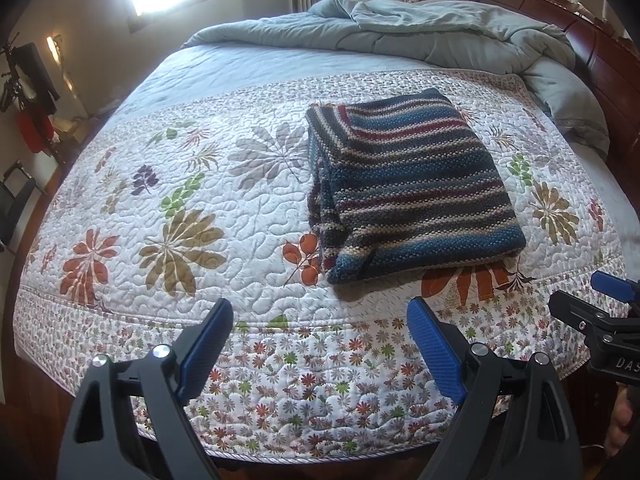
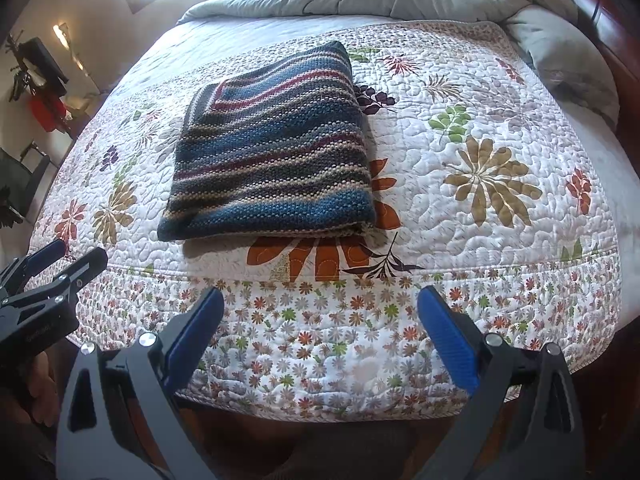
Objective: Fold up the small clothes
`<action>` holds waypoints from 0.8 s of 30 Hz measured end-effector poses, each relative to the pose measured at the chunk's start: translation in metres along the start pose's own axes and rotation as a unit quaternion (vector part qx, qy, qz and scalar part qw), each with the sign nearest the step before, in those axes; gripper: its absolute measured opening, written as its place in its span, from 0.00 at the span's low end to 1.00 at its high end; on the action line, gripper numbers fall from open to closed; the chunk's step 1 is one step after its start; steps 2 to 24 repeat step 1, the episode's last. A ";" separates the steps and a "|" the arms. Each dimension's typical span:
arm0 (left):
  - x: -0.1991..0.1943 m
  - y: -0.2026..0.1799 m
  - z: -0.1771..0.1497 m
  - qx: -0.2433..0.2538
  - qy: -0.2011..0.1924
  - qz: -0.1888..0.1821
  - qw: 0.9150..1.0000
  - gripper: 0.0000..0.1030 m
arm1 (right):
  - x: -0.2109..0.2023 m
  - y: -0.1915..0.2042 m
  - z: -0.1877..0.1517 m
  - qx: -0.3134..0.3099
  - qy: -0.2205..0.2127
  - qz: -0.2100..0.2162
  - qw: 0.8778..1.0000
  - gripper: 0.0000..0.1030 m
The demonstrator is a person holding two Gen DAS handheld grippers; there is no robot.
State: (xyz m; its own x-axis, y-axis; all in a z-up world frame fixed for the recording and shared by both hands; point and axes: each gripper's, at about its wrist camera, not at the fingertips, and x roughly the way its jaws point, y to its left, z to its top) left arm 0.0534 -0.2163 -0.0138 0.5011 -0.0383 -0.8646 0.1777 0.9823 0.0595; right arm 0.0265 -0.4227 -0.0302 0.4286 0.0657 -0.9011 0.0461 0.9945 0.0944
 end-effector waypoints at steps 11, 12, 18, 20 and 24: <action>0.000 0.000 0.000 0.000 0.000 0.000 1.000 0.87 | 0.000 0.000 0.000 0.000 0.000 0.001 1.000 0.94; 0.000 0.000 0.000 0.000 0.000 0.000 1.000 0.87 | 0.000 0.000 0.000 0.000 0.000 0.001 1.000 0.94; 0.000 0.000 0.000 0.000 0.000 0.000 1.000 0.87 | 0.000 0.000 0.000 0.000 0.000 0.001 1.000 0.94; 0.000 0.000 0.000 0.000 0.000 0.000 1.000 0.87 | 0.000 0.000 0.000 0.000 0.000 0.001 1.000 0.94; 0.000 0.000 0.000 0.000 0.000 0.000 1.000 0.87 | 0.000 0.000 0.000 0.000 0.000 0.001 1.000 0.94</action>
